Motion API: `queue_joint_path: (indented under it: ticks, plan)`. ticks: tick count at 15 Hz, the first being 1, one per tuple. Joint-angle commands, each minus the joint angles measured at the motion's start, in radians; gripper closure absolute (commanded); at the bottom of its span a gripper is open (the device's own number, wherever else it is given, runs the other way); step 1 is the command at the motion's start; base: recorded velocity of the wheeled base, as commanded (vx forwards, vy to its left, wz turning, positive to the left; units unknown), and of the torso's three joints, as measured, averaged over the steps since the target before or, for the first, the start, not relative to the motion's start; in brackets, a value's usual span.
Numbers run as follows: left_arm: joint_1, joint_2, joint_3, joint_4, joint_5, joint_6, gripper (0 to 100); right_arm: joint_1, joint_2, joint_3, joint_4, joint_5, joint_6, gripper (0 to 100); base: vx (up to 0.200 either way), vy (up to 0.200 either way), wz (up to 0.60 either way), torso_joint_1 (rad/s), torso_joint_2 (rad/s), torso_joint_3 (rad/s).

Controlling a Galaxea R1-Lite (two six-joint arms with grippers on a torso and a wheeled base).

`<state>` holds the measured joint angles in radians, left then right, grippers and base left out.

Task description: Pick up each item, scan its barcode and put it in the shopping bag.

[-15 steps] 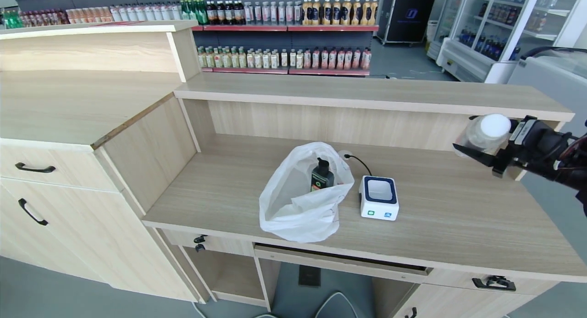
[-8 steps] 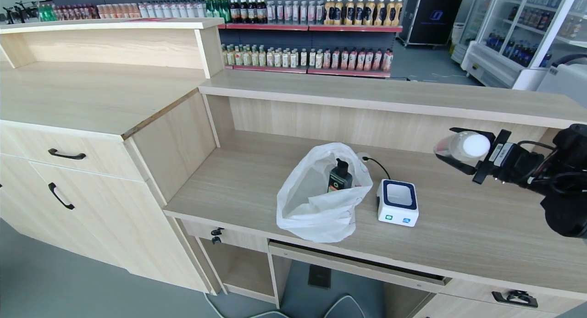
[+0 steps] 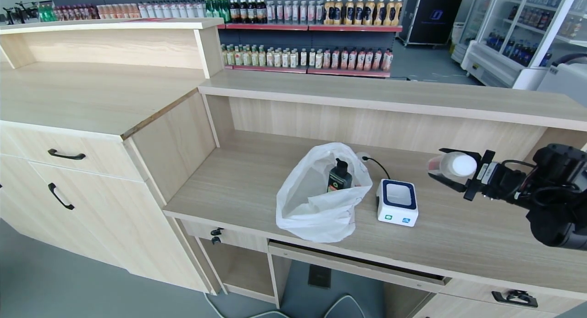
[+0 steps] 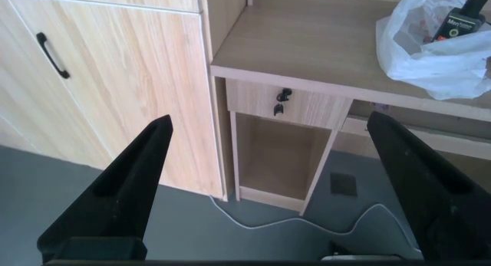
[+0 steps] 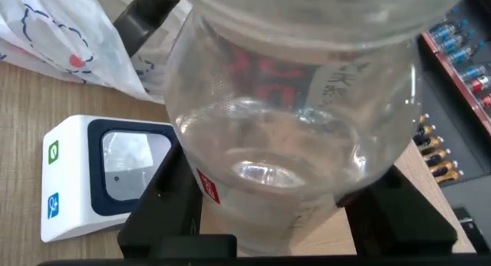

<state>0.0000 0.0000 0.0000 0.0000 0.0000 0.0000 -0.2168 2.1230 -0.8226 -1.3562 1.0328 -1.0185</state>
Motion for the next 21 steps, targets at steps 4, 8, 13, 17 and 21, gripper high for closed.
queue_joint_path:
  ticks: [4, 8, 13, 17, 21]
  plan:
    - [0.000, 0.000, 0.000, 0.000, 0.000, 0.000, 0, -0.003, 0.046, -0.010, -0.001, 0.020, -0.017, 100, 0.000, 0.000, 0.00, 0.000, 0.00, 0.000]
    - [0.000, 0.000, 0.000, 0.000, 0.000, 0.000, 0, 0.002, 0.069, -0.040, -0.001, 0.033, -0.015, 100, 0.000, 0.000, 0.00, 0.000, 0.00, 0.000]
    - [0.000, 0.000, 0.000, 0.000, 0.000, 0.000, 0, 0.019, 0.094, -0.061, 0.000, 0.033, -0.015, 100, 0.000, 0.000, 0.00, 0.000, 0.00, 0.000]
    - [0.000, 0.000, 0.000, 0.000, 0.000, 0.002, 0, 0.034, 0.123, -0.092, -0.001, 0.035, -0.012, 100, 0.000, 0.000, 0.00, 0.000, 0.00, 0.000]
    - [0.000, 0.000, 0.000, 0.000, 0.000, 0.000, 0, 0.062, 0.150, -0.130, 0.000, 0.035, 0.000, 100, 0.000, 0.000, 0.00, 0.000, 0.00, 0.000]
